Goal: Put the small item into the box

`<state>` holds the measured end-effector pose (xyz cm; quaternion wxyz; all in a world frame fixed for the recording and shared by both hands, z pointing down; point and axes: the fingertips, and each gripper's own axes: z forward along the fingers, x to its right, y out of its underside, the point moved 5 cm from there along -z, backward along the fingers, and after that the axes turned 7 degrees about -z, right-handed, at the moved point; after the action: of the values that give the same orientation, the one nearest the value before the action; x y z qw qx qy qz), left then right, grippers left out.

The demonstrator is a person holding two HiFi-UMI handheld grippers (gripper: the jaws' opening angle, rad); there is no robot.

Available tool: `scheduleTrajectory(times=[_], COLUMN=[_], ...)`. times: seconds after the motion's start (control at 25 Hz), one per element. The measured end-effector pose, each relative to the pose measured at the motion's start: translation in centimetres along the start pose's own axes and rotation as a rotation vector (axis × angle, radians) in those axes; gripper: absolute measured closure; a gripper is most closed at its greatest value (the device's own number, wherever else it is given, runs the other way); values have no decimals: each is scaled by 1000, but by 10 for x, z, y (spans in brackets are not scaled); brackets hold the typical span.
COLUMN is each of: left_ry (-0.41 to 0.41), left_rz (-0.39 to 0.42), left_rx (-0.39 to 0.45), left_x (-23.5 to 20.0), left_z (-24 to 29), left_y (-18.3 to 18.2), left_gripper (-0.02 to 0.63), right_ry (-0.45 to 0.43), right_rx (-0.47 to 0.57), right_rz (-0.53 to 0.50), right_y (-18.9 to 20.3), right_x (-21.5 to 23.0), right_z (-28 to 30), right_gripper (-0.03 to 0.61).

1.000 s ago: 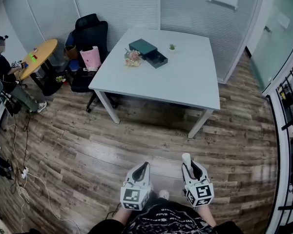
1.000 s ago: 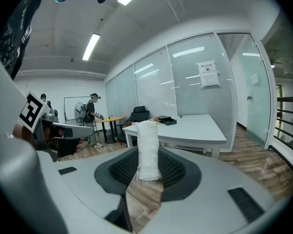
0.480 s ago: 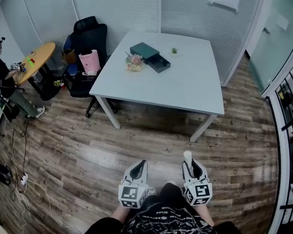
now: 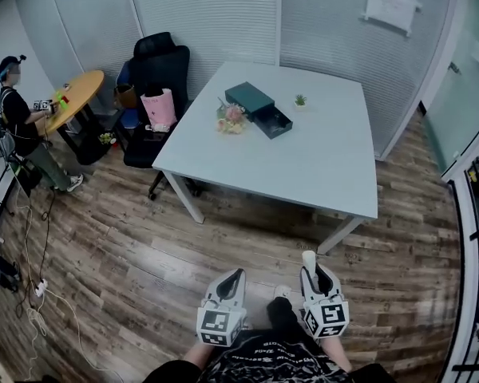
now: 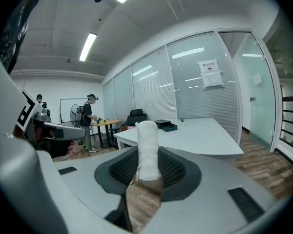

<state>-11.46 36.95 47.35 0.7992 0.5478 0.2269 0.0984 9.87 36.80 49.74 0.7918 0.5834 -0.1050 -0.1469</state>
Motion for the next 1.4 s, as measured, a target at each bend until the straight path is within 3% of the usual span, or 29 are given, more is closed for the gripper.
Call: scheduleTrajectory(times=[0.72, 1.16, 1.4], left_ry=[-102, -108, -125], left_rz=[-47, -52, -62], left_rx=[-5, -7, -7], left_x=[25, 57, 52], left_z=[140, 185, 196], left_y=[-35, -35, -28], left_gripper=[595, 595, 595], right_ry=[-153, -195, -213], right_rx=[-14, -15, -9], right_rz=[-47, -11, 22], right_y=[-32, -28, -26], right_x=[123, 166, 171], right_z=[102, 116, 127], right_gripper=[446, 446, 446])
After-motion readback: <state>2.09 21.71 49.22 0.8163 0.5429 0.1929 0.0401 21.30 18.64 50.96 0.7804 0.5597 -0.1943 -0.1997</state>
